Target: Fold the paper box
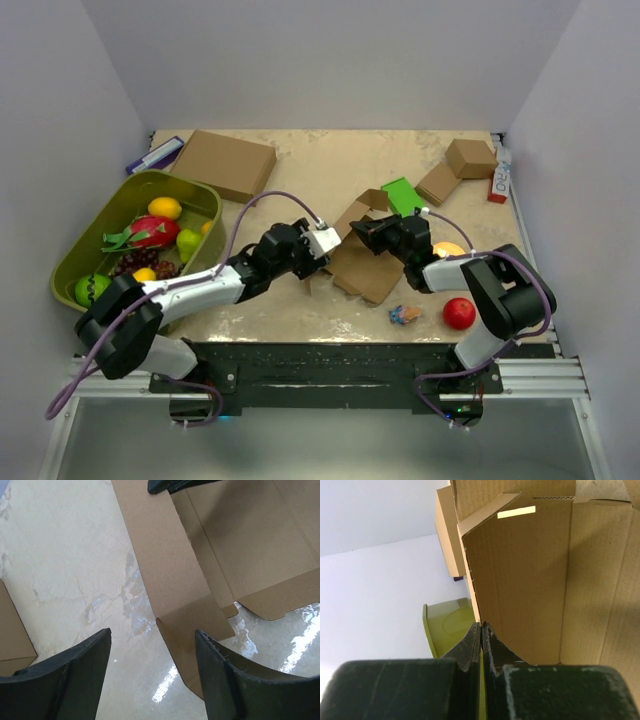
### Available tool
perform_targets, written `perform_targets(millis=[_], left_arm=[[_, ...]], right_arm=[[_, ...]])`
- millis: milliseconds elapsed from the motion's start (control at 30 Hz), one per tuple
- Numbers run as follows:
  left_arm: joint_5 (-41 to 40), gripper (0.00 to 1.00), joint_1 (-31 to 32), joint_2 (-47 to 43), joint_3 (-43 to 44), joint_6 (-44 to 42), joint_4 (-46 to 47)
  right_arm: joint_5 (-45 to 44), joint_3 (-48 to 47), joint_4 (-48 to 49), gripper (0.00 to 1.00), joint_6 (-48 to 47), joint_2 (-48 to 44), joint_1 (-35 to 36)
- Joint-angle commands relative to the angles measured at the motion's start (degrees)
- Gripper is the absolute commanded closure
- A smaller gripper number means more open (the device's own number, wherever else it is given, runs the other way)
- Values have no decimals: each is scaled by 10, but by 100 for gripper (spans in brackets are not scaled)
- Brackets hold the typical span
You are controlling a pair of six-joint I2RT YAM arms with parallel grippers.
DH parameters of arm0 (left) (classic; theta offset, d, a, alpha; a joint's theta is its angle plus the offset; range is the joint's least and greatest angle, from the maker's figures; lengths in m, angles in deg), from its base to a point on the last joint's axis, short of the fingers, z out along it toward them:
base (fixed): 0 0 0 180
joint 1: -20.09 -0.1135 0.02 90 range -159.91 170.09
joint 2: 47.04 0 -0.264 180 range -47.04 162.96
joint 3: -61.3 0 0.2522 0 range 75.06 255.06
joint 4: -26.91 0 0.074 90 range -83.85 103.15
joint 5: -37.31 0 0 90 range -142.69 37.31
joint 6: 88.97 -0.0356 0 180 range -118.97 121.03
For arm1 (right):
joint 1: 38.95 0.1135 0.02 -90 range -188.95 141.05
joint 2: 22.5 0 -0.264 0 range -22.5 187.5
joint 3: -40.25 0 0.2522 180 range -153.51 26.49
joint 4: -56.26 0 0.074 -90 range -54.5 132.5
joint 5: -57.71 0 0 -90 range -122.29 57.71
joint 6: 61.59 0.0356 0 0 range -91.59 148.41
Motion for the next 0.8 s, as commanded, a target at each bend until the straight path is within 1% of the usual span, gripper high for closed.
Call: perform_targets(millis=[0,133,167,433,567,767], left_arm=[[-58,28,15,30,13,-18,54],[-87,28,27,40,8,-24,90],[-99,28,31,40,1,-22,111],[-121,27,41,77,-9,21,211],[-119,27,50,94,-2,26,201],[-93,21,53,44,-2,37,128]], right_arm=[[11,5,-15,100,2,11,2],[18,4,-8,100,3,11,1],[18,6,-8,100,2,10,1],[16,9,-9,100,0,1,2],[13,9,-17,100,-3,-6,2],[9,10,-27,100,-7,-18,0]])
